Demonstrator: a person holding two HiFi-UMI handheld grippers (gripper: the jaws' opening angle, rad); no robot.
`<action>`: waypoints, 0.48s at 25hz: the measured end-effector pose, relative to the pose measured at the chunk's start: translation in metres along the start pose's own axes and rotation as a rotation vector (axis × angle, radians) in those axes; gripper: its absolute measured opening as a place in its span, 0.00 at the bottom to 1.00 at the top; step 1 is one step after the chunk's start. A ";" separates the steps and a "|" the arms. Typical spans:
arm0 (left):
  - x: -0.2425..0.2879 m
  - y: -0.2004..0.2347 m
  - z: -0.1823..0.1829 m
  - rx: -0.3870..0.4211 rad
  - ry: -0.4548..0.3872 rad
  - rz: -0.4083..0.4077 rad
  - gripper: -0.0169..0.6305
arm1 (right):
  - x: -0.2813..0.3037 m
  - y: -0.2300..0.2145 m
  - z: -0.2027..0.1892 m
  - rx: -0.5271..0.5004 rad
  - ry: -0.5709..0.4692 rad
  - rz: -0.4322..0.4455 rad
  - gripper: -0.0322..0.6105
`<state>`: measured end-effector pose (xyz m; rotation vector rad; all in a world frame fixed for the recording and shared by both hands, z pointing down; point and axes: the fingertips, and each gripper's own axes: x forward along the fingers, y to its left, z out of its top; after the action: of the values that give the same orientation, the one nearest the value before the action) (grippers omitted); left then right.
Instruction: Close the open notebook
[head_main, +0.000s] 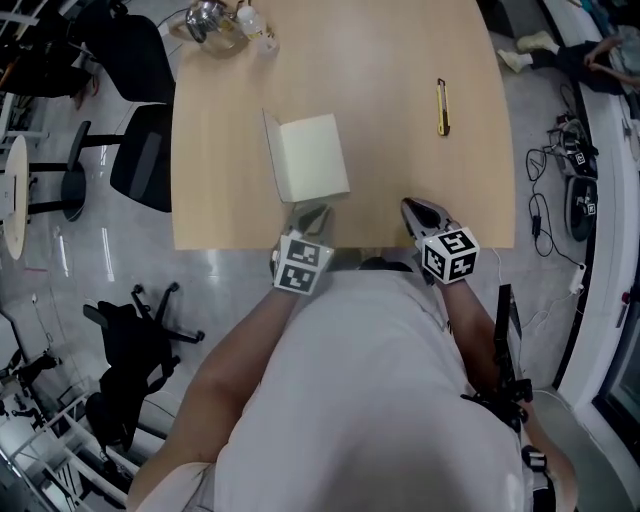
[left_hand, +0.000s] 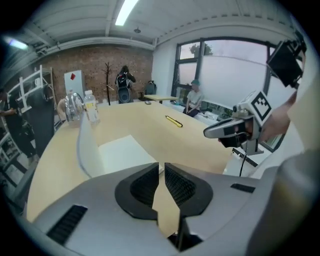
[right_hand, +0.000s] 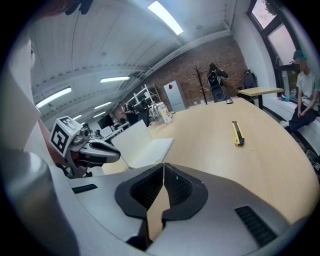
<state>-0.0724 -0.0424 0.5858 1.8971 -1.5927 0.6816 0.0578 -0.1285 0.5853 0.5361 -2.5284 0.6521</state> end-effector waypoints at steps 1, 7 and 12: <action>-0.010 0.004 0.002 -0.003 -0.023 0.020 0.05 | 0.004 0.004 0.002 -0.008 0.001 0.012 0.08; -0.051 0.032 0.014 -0.016 -0.134 0.118 0.11 | 0.020 0.018 0.007 -0.040 0.019 0.060 0.08; -0.057 0.052 0.017 0.014 -0.149 0.232 0.24 | 0.028 0.026 0.008 -0.053 0.025 0.072 0.08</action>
<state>-0.1326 -0.0217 0.5393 1.8267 -1.9275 0.6602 0.0201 -0.1182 0.5845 0.4173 -2.5437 0.6120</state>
